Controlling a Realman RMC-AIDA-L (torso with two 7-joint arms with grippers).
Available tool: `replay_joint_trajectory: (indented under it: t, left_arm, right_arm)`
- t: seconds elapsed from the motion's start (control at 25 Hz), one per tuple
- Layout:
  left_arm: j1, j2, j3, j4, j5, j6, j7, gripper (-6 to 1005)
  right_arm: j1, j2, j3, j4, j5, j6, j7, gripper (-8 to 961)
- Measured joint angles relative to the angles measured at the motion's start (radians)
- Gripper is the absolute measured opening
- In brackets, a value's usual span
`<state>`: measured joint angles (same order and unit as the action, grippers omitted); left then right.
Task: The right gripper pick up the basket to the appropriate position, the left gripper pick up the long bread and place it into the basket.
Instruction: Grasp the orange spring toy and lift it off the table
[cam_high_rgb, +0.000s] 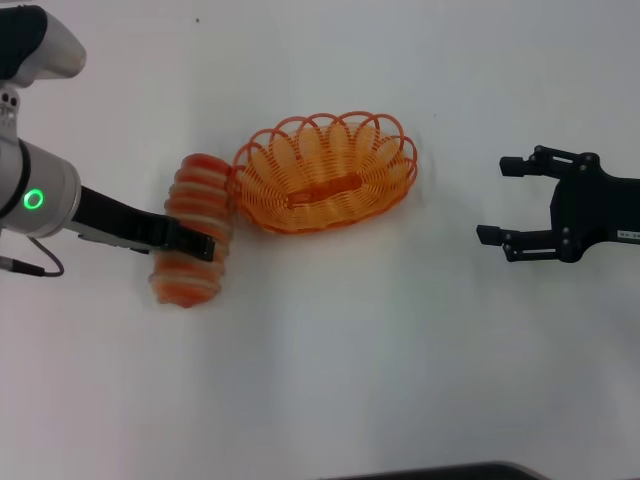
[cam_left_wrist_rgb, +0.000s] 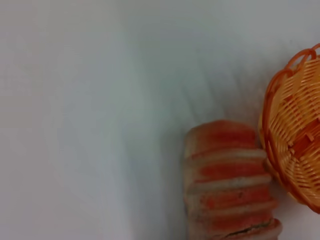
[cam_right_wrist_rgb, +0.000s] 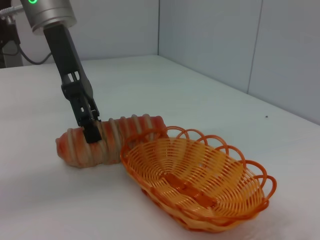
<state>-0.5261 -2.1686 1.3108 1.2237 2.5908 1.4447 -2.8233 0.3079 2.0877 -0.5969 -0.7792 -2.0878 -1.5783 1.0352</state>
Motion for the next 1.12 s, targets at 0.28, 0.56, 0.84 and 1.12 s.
replay_joint_trajectory:
  t: [0.28,0.56,0.84,1.12]
  left_arm:
    - [0.002,0.001,-0.001,0.009,-0.006,0.009,0.021,743]
    - [0.008,0.002,-0.007,0.016,-0.007,0.010,0.023,546]
    - [0.009,0.003,-0.009,0.015,-0.006,0.010,0.024,500]
    - [0.009,0.005,-0.039,0.018,-0.003,0.015,0.033,442]
  right_arm:
    - [-0.002,0.000,-0.005,-0.026,0.000,-0.002,0.034,927]
    - [-0.001,0.000,-0.006,-0.026,0.000,-0.011,0.038,927]
    - [-0.002,0.000,-0.006,-0.026,0.000,-0.011,0.037,927]
    - [-0.003,0.000,-0.007,-0.026,0.000,-0.011,0.036,927]
